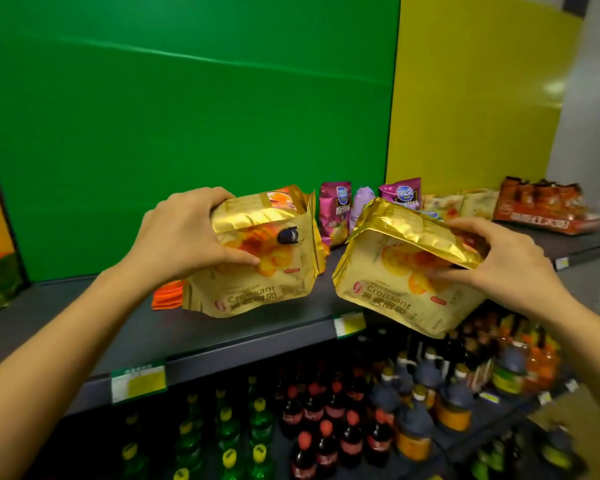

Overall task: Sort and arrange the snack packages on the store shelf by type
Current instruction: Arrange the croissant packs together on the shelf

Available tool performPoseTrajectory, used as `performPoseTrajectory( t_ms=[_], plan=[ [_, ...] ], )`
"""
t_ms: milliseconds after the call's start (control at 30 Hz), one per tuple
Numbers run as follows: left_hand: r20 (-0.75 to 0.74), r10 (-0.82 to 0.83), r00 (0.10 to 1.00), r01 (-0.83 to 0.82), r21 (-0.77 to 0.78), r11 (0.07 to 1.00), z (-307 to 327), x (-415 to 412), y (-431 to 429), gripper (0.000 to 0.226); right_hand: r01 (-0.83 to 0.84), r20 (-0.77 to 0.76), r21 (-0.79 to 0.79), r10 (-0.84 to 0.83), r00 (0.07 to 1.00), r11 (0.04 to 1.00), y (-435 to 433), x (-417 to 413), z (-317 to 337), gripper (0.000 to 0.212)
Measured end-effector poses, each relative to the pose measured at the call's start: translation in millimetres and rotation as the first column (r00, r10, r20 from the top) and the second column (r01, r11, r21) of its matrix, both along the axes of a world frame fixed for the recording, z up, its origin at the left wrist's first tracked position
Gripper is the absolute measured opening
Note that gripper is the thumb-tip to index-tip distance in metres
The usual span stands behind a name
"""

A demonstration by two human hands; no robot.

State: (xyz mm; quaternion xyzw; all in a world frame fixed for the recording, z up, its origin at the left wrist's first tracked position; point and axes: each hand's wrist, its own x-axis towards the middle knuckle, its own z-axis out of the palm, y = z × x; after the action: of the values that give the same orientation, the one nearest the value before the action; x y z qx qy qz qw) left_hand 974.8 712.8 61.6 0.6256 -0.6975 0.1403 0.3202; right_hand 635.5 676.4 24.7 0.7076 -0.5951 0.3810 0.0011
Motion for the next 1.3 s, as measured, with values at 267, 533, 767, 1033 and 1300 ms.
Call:
performPoseTrajectory(
  t_ms=[267, 533, 767, 1033, 1300],
  plan=[
    [-0.047, -0.181, 0.982, 0.176, -0.098, 0.979, -2.7, -119.8, -82.6, 0.088, 0.139, 0.069, 0.002, -0.139, 0.988, 0.99, -31.7, -111.4, -21.2, 0.069],
    [-0.019, -0.311, 0.95, 0.308, -0.107, 0.945, 24.8, -258.3, -201.9, 0.08, 0.261, 0.084, -0.036, -0.258, 0.963, 0.965, -124.5, -229.6, -11.7, 0.075],
    [-0.033, -0.31, 0.95, 0.305, -0.114, 0.946, 53.6, -357.4, -309.3, 0.084, 0.306, 0.081, -0.105, -0.298, 0.951, 0.946, -214.9, -321.1, 21.2, 0.065],
    [0.011, -0.233, 0.972, 0.233, -0.026, 0.972, 37.4, -444.6, -408.2, 0.08, 0.313, 0.109, -0.037, -0.308, 0.945, 0.949, -309.3, -424.4, 20.4, 0.069],
    [0.023, -0.076, 0.997, 0.073, 0.125, 0.99, 16.2, -517.3, -471.5, 0.084, 0.093, 0.017, 0.016, -0.094, 0.995, 0.995, -440.1, -512.8, 24.5, 0.076]
  ],
)
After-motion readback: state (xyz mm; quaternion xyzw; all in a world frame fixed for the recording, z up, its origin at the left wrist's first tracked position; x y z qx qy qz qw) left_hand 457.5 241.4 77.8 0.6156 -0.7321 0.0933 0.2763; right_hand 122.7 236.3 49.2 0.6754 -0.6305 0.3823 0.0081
